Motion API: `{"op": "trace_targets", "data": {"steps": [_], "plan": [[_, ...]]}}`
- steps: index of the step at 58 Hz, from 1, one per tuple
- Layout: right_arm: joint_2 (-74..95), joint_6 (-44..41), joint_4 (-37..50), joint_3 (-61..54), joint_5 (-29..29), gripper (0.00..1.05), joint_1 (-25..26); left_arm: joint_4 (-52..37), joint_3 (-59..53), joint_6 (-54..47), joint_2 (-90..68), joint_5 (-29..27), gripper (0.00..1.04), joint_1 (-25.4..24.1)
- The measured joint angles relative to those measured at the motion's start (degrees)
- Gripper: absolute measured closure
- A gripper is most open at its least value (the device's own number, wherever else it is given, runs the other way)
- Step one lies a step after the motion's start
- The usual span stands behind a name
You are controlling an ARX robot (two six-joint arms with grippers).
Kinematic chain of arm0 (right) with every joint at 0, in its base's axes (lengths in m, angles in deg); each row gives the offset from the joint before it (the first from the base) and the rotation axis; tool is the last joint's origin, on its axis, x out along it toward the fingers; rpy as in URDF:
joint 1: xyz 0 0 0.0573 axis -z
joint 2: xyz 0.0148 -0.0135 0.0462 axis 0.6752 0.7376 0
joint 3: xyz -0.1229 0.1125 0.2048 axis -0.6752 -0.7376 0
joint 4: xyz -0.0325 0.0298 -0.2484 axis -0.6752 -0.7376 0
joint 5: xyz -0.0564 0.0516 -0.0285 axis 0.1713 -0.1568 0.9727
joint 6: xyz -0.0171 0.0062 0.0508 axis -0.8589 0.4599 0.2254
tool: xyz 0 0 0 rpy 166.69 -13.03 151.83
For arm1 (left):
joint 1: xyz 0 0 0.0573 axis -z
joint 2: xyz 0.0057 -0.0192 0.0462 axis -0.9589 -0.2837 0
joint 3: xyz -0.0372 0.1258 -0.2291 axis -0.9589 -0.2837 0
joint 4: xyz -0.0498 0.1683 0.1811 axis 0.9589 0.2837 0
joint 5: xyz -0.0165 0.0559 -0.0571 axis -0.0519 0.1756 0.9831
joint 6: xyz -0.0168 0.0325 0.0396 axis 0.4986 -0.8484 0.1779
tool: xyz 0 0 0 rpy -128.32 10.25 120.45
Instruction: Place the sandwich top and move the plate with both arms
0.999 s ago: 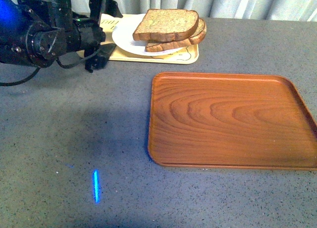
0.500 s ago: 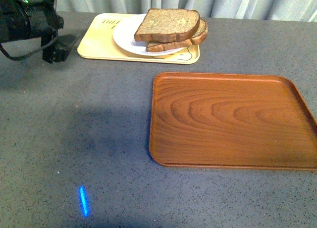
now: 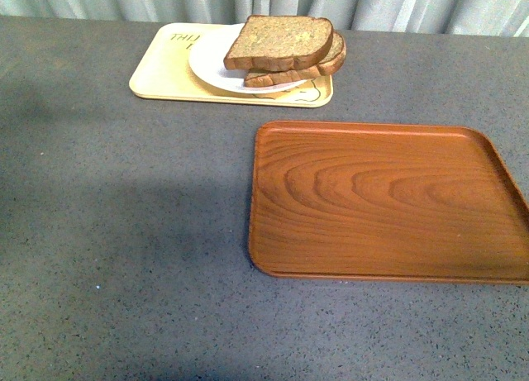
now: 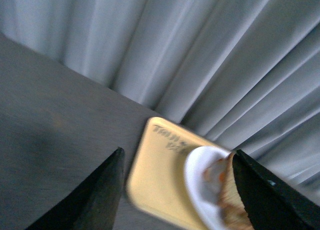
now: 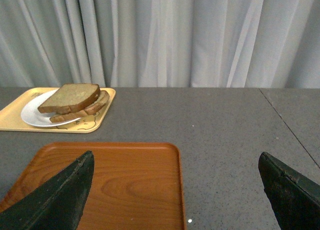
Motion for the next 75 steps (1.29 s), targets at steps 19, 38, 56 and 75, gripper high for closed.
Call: {"op": "trace_targets", "data": {"steps": [19,38,56,75], "plan": [[0.0,0.0,0.0,0.0,0.0,0.09,0.0,3.1,-14.0,-8.0,16.0,4.1,1.03,-4.2],[0.0,0.0,0.0,0.0,0.0,0.09,0.0,12.7,-21.0,-8.4,32.5,4.3,1.03,-4.3],[0.0,0.0,0.0,0.0,0.0,0.09,0.0,23.8,-23.8,-8.5,46.4,4.3,1.03,-4.3],[0.0,0.0,0.0,0.0,0.0,0.09,0.0,35.6,-24.5,-8.5,59.7,4.3,1.03,-4.3]]}}
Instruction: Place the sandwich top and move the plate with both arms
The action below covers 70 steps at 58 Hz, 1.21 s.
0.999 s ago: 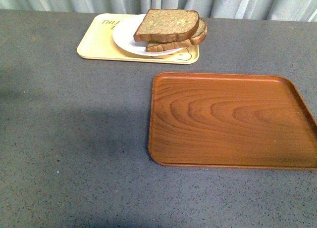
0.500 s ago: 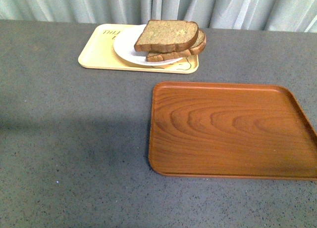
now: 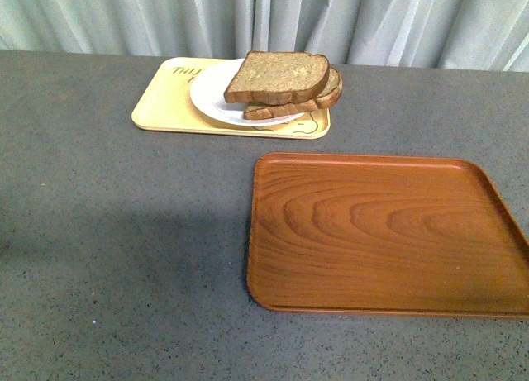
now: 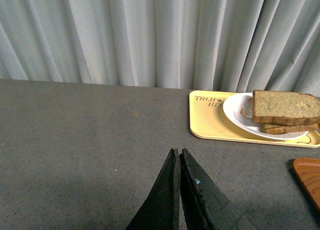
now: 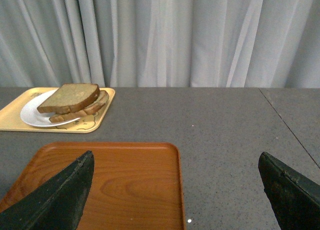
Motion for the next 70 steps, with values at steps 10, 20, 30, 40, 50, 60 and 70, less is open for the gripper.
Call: {"op": "trace_targets", "data": {"steps": [10,20,30,40,50,60,70], "plan": [[0.0,0.0,0.0,0.0,0.0,0.09,0.0,7.4,0.0,0.0,8.0,0.0,1.03,0.0],[0.0,0.0,0.0,0.0,0.0,0.09,0.0,11.8,0.0,0.0,12.5,0.0,1.03,0.0],[0.0,0.0,0.0,0.0,0.0,0.09,0.0,15.3,0.0,0.0,16.0,0.0,1.03,0.0],[0.0,0.0,0.0,0.0,0.0,0.09,0.0,18.4,0.0,0.0,19.2,0.0,1.03,0.0],[0.0,0.0,0.0,0.0,0.0,0.09,0.0,20.9,0.0,0.0,21.7,0.0,1.03,0.0],[0.0,0.0,0.0,0.0,0.0,0.09,0.0,30.2,0.0,0.0,29.0,0.0,1.03,0.0],[0.0,0.0,0.0,0.0,0.0,0.09,0.0,32.0,0.0,0.0,31.8,0.0,1.03,0.0]]}}
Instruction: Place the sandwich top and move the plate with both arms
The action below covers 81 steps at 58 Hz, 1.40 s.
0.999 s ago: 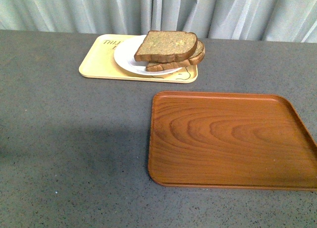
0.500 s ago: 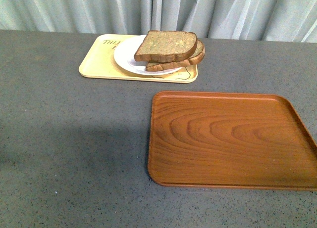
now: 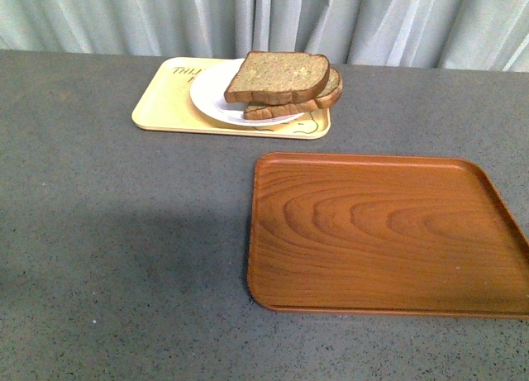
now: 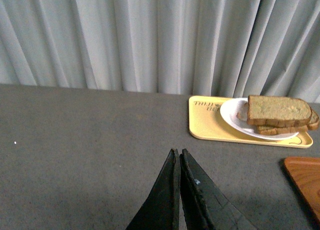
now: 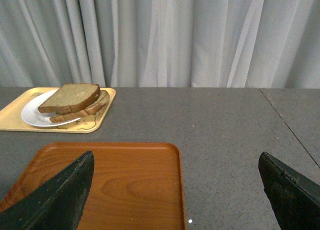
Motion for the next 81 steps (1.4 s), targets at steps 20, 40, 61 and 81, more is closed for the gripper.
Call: {"op": "trace_targets", "data": {"steps": [20,40,61,81], "plan": [[0.0,0.0,0.0,0.0,0.0,0.09,0.0,0.0,0.0,0.0,0.0,0.0,1.03,0.0],[0.0,0.0,0.0,0.0,0.0,0.09,0.0,0.0,0.0,0.0,0.1,0.0,0.50,0.0],[0.0,0.0,0.0,0.0,0.0,0.09,0.0,0.0,0.0,-0.1,0.1,0.0,0.09,0.0],[0.0,0.0,0.0,0.0,0.0,0.09,0.0,0.0,0.0,-0.1,0.1,0.0,0.09,0.0]]}}
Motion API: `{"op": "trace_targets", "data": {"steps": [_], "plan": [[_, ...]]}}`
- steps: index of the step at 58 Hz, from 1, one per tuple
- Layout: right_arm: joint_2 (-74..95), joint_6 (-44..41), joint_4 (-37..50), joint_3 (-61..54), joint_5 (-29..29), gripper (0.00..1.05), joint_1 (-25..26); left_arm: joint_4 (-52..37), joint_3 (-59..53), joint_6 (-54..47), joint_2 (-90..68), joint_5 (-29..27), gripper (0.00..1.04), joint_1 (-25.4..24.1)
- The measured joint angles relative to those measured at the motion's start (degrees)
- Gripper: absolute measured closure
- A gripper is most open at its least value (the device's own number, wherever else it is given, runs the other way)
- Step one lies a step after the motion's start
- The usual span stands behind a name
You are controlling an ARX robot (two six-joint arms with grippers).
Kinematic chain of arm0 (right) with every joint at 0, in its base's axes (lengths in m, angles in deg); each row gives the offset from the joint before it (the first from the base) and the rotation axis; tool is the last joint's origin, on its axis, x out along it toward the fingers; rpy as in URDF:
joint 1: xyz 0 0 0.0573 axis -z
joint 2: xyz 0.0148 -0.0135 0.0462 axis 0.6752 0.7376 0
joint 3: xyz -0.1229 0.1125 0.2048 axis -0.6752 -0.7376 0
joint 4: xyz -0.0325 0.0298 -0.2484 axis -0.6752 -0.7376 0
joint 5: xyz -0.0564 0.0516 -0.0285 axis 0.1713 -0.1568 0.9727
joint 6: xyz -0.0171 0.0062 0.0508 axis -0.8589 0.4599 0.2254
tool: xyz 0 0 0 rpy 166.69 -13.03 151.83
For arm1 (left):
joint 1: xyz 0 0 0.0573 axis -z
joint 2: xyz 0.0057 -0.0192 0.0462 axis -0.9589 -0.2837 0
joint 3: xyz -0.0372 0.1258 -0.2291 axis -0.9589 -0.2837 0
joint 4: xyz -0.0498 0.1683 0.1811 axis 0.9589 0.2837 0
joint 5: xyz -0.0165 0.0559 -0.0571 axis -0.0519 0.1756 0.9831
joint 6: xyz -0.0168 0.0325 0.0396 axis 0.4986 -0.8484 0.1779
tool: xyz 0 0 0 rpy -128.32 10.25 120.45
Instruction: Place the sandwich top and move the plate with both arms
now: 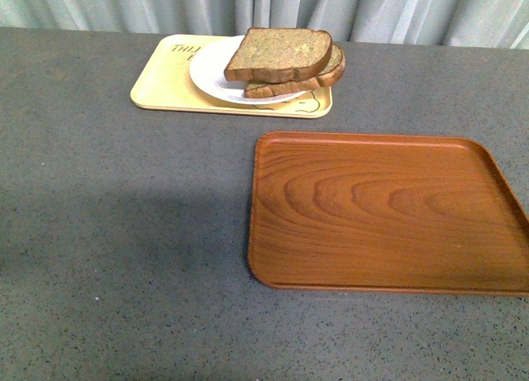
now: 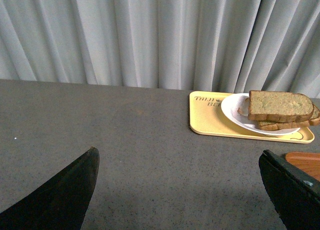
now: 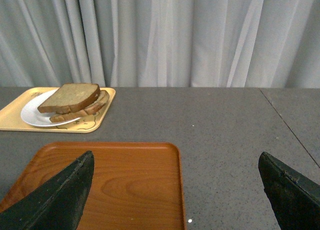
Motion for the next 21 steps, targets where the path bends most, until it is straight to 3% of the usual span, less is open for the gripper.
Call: {"op": "trace_targets", "data": {"steps": [21], "plan": [[0.0,0.0,0.0,0.0,0.0,0.09,0.0,0.0,0.0,0.0,0.0,0.0,0.09,0.0]]}}
